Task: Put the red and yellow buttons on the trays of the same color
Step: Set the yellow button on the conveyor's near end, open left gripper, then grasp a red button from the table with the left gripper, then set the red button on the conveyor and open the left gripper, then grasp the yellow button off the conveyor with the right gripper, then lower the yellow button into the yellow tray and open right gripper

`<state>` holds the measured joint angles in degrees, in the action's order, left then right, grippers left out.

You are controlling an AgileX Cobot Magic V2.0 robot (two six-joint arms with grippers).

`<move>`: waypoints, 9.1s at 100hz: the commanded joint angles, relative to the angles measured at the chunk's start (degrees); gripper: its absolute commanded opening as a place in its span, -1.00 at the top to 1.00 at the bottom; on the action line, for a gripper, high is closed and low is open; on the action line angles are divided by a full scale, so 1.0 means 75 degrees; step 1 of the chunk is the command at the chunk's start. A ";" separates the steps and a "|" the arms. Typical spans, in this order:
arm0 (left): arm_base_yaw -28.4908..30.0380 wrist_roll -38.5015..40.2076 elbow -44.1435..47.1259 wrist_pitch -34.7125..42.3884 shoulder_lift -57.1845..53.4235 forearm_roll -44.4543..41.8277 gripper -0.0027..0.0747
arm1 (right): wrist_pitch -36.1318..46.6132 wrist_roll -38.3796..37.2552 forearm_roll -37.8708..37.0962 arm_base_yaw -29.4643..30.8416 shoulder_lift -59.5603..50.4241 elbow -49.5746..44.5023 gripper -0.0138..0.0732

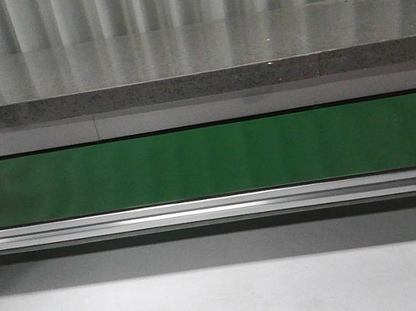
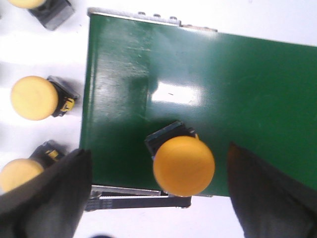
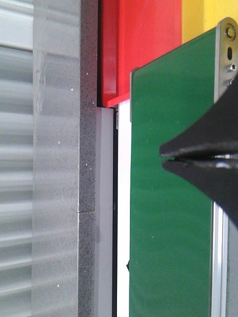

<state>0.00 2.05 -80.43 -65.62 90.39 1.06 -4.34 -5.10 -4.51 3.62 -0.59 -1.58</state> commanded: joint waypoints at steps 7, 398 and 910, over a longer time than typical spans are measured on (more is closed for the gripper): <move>0.0547 0.0109 -0.0217 -0.0116 -0.0836 0.0056 -0.48 | 0.0620 0.0055 -0.0090 0.0026 -0.0084 0.0146 0.83; -0.1299 -0.0316 0.2981 0.4242 -0.3429 -0.0774 0.59 | 0.0620 0.0055 -0.0090 0.0026 -0.0084 0.0146 0.83; -0.2243 -0.0273 0.6521 0.3993 -0.9623 0.0062 0.98 | -0.2405 0.0166 0.2007 0.4799 1.1086 0.6497 0.15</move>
<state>-16.33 0.00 -30.02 -39.55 17.74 1.21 -25.45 -3.12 10.15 39.17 82.39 46.09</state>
